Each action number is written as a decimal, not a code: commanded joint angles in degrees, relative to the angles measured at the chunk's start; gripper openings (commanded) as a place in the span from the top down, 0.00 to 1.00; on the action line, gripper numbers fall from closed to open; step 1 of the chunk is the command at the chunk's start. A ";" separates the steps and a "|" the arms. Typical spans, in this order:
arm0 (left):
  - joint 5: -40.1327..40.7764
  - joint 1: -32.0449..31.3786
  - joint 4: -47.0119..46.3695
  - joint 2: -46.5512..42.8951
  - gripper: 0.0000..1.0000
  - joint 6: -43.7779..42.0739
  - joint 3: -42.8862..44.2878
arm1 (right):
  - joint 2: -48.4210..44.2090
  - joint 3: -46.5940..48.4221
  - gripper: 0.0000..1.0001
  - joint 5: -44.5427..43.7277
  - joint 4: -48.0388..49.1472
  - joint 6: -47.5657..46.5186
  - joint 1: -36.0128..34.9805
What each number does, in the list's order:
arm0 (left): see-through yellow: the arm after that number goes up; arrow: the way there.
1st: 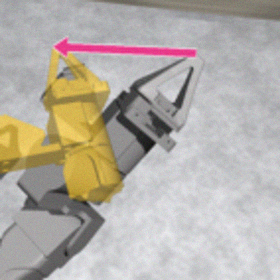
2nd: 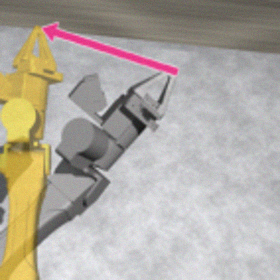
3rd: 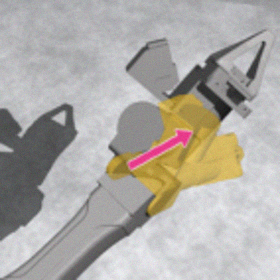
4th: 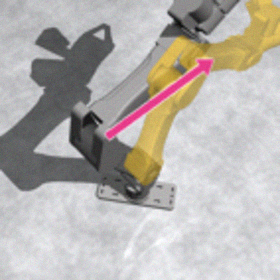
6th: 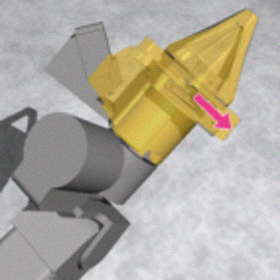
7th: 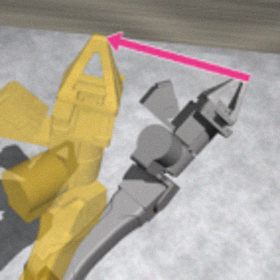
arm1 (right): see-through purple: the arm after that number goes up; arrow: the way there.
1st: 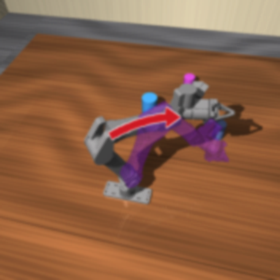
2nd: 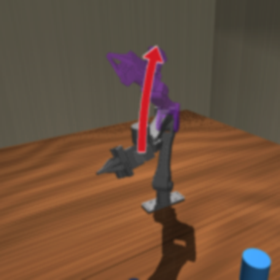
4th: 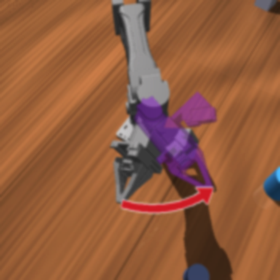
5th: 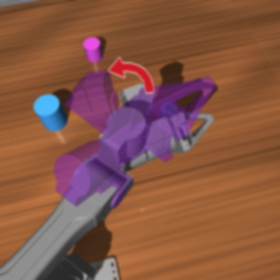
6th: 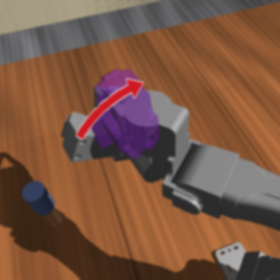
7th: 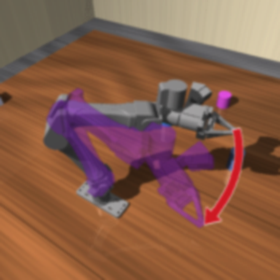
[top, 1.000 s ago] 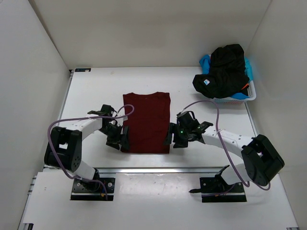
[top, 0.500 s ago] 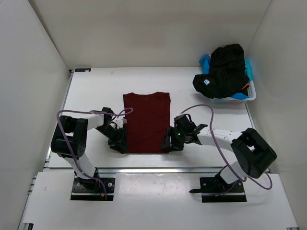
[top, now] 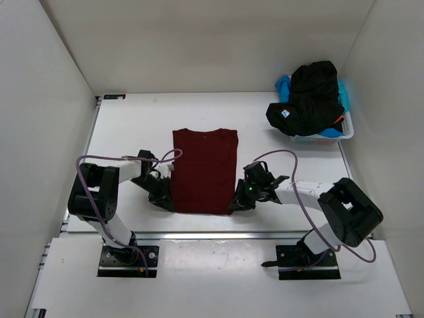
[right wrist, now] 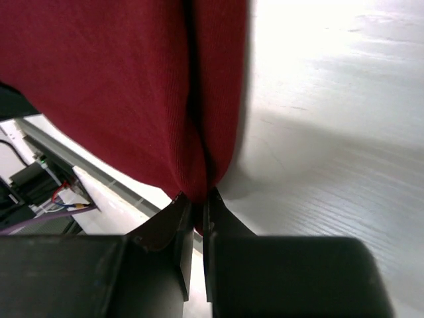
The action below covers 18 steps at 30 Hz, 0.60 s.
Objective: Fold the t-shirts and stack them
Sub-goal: Grab one side of the 2/3 rectangular tshirt with both arms, then fold the long partially folded tshirt into a neat square
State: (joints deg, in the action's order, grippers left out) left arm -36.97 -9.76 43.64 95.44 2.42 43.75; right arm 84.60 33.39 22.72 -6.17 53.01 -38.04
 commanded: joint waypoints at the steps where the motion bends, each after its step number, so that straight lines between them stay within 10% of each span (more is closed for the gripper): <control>1: 0.76 1.76 -2.60 -3.85 0.89 -1.89 -0.16 | -3.03 -0.08 1.00 1.10 0.73 -0.71 1.03; 18: -1.69 0.62 16.22 -19.39 0.86 -11.12 4.95 | -9.27 8.10 1.00 2.77 -13.07 -5.73 -2.82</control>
State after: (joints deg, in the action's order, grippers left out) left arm -36.91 -9.37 57.21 82.85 -6.92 50.13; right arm 78.24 39.86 25.15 -15.53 47.92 -40.14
